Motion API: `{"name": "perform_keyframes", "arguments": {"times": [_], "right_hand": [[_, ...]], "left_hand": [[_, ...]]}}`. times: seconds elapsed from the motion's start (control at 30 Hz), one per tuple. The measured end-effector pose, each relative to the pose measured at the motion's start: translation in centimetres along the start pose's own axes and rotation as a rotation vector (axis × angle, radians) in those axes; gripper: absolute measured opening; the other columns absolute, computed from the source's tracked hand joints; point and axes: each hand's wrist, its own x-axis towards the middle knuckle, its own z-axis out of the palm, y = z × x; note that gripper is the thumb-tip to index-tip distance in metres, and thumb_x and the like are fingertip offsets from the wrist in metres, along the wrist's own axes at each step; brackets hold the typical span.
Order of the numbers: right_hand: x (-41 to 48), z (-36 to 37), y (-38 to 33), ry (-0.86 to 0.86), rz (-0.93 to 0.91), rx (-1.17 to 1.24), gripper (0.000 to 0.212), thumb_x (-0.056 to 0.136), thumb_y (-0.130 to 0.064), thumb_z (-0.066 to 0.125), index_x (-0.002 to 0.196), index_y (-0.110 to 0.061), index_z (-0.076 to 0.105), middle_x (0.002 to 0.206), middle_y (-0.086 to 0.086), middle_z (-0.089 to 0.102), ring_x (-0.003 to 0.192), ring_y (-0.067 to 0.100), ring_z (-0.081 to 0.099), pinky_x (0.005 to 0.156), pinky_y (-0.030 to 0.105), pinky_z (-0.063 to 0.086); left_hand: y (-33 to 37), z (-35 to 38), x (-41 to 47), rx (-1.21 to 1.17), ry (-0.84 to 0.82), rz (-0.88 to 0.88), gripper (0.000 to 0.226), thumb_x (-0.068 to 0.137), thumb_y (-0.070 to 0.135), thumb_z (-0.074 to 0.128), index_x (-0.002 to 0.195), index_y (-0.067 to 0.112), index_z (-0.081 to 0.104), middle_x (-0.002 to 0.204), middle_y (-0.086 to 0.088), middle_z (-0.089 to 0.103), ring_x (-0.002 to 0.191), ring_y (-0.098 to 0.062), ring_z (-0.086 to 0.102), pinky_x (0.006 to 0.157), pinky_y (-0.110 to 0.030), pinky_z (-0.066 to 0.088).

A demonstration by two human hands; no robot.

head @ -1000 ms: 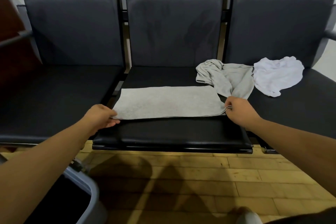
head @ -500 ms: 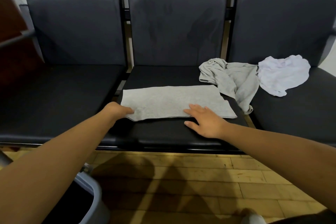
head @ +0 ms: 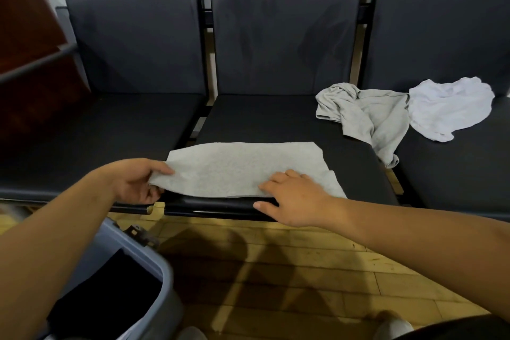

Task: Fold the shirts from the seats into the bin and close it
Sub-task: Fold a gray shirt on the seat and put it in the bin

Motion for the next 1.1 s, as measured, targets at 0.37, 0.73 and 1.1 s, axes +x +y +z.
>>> {"name": "perform_keyframes", "arguments": {"times": [0.37,0.73,1.1], "right_hand": [[4.2,0.8,2.8,0.058,0.206,0.324,0.066,0.104,-0.046,0.037,0.156,-0.009,0.023,0.166,0.008,0.011,0.153,0.022,0.012,0.122,0.032,0.012],[4.1,-0.5,5.9,0.301,0.478,1.711,0.057,0.103,-0.053,0.038,0.121,-0.005,0.063,0.127,0.013,0.065,0.113,0.019,0.061,0.100,0.030,0.044],[2.8,-1.2,8.5,0.287,0.661,1.415,0.026,0.089,-0.022,0.073,0.103,0.000,0.071,0.107,0.016,0.074,0.091,0.024,0.073,0.080,0.037,0.061]], "left_hand": [[1.7,3.6,-0.9,-0.137,0.097,0.253,0.038,0.092,0.018,0.068,0.125,0.001,0.059,0.088,-0.014,0.070,0.059,-0.015,0.062,0.040,-0.017,0.048],[4.7,18.6,-3.2,0.286,-0.094,0.544,0.026,0.090,0.015,0.069,0.114,0.006,0.061,0.091,-0.011,0.064,0.071,-0.019,0.066,0.050,-0.028,0.052],[2.9,21.3,-1.2,0.555,-0.053,0.725,0.022,0.101,0.035,0.052,0.110,0.023,0.068,0.089,0.003,0.076,0.072,-0.010,0.066,0.069,-0.028,0.052]]}}
